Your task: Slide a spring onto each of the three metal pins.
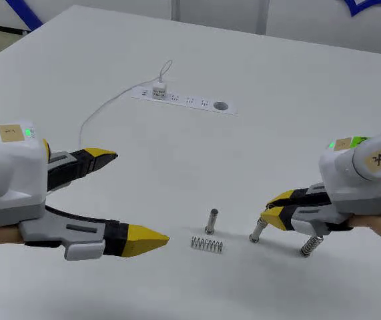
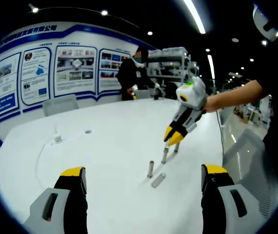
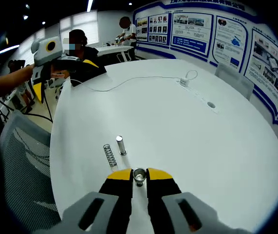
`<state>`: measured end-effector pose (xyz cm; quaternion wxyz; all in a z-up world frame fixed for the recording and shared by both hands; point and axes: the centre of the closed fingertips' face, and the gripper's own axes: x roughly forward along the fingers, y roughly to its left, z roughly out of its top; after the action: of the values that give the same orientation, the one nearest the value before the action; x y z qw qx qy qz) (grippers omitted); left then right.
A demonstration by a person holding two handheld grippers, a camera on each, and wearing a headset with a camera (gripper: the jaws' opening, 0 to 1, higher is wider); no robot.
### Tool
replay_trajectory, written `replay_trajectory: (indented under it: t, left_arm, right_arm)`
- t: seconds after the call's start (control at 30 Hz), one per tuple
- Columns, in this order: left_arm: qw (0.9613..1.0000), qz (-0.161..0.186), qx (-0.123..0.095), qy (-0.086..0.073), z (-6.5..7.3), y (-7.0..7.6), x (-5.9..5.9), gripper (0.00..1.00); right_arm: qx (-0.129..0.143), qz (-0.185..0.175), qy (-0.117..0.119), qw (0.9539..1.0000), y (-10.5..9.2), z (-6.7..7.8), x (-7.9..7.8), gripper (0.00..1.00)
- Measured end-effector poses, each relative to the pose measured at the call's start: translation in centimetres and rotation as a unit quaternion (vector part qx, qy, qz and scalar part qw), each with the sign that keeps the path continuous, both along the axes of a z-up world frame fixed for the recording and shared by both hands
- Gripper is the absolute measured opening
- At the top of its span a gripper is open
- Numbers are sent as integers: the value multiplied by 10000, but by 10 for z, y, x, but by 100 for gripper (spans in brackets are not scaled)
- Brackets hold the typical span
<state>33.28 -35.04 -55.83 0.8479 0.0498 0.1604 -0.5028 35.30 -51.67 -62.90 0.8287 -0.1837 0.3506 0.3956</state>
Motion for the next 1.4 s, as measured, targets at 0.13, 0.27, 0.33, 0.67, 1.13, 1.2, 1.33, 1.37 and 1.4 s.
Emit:
replay_trajectory:
  t: [0.13, 0.27, 0.33, 0.67, 1.13, 1.2, 1.33, 1.37, 1.4]
  left_arm:
    - [10000, 8, 5, 15, 0, -1, 1, 100]
    - [10000, 3, -13, 2, 1, -3, 2, 99]
    - [10000, 11, -42, -2, 2, -4, 2, 99]
    - [10000, -3, -23, 55, 0, -5, -1, 98]
    - [9999, 39, -36, 94, -1, -1, -2, 98]
    - [9999, 32, -22, 97, -1, -2, -2, 98]
    - [9999, 20, -41, 95, 1, -3, -3, 98]
    - [10000, 11, -40, 85, 1, -4, -3, 98]
    - [10000, 6, -41, 82, 2, -4, -3, 98]
  right_arm:
    - [-105, 49, 24, 9999, 1, -6, 1, 11]
    - [-186, 78, 65, 9998, 2, -13, 2, 11]
    - [-213, 85, 63, 9997, 2, -16, 2, 11]
    - [-310, 121, 151, 9993, 5, -30, -1, 11]
    - [-468, 201, 220, 9985, 5, -43, -6, 11]
    - [-447, 182, 207, 9986, 5, -42, -6, 11]
    - [-463, 192, 205, 9985, 5, -42, -7, 13]
    - [-472, 200, 209, 9985, 6, -42, -8, 14]
    - [-479, 204, 199, 9984, 6, -42, -8, 15]
